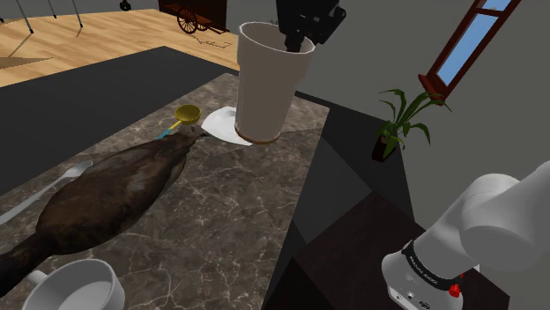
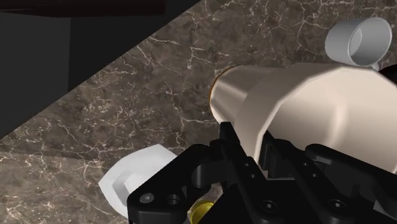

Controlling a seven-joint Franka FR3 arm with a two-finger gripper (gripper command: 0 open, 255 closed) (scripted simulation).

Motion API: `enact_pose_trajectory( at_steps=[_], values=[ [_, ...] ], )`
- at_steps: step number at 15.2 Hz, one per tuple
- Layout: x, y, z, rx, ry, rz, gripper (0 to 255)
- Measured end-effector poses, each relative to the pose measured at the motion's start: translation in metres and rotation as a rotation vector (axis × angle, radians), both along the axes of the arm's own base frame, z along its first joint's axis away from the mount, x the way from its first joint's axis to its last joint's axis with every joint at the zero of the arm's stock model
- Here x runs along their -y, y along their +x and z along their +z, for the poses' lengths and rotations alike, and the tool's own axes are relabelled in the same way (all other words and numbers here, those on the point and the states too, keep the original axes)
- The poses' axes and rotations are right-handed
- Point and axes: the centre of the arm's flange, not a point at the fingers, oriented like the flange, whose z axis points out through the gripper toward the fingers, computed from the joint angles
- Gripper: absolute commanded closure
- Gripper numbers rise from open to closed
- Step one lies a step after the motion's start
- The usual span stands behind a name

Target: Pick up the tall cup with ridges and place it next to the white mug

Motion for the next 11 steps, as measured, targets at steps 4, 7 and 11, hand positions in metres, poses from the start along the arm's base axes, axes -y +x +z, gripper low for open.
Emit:
enact_pose_trajectory(
  at_steps=[4,7,11],
  values=[
    [-0.055,-0.010,0.002,0.000,0.000,0.000,255],
    [-0.089,-0.019,0.004,0.000,-0.001,0.000,255],
    [-0.144,-0.032,0.003,0.000,0.000,0.002,255]
  ],
)
